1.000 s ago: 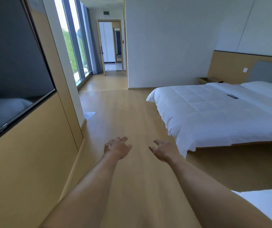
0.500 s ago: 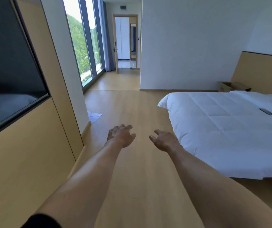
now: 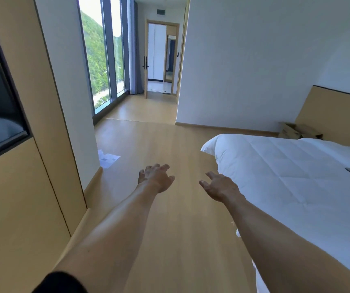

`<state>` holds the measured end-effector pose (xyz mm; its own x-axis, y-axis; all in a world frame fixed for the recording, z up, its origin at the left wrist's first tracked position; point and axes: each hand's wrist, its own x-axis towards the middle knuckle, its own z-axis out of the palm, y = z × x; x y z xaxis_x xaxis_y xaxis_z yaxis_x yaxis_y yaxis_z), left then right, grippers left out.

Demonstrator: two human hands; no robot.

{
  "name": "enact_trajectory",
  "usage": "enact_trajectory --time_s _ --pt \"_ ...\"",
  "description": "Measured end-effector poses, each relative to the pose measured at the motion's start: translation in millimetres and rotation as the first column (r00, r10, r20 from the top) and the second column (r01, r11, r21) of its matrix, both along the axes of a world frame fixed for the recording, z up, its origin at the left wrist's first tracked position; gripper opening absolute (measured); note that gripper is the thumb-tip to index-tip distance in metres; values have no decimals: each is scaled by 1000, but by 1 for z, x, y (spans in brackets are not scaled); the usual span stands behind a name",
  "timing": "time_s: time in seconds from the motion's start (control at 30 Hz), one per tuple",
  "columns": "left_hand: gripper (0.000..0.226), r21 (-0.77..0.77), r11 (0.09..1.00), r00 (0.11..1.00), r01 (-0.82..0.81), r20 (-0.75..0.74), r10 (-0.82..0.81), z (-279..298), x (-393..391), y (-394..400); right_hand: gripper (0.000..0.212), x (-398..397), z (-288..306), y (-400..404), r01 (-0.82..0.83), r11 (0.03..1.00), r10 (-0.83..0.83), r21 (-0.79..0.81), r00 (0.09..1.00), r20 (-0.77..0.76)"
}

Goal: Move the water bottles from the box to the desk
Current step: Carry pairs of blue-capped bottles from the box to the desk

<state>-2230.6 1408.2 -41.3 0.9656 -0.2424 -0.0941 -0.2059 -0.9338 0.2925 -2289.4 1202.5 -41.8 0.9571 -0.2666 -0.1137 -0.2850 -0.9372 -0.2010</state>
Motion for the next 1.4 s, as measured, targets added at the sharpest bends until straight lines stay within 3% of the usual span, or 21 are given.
enact_trajectory --time_s 0.27,0.6,1.07,1.4 --pt "54 63 996 998 62 6 -63 15 185 4 58 163 10 12 59 998 -59 18 998 -7" --pt "55 78 987 990 138 -23 -137 -4 333 -27 59 307 0 -9 121 992 -120 43 992 -38" --pt "55 101 992 997 73 16 -75 1 601 -112 58 589 -7 -99 54 996 -51 71 998 -44" --pt "55 95 995 1000 29 2 -29 -8 750 -151 59 751 -13 -139 -5 999 7 35 998 -66"
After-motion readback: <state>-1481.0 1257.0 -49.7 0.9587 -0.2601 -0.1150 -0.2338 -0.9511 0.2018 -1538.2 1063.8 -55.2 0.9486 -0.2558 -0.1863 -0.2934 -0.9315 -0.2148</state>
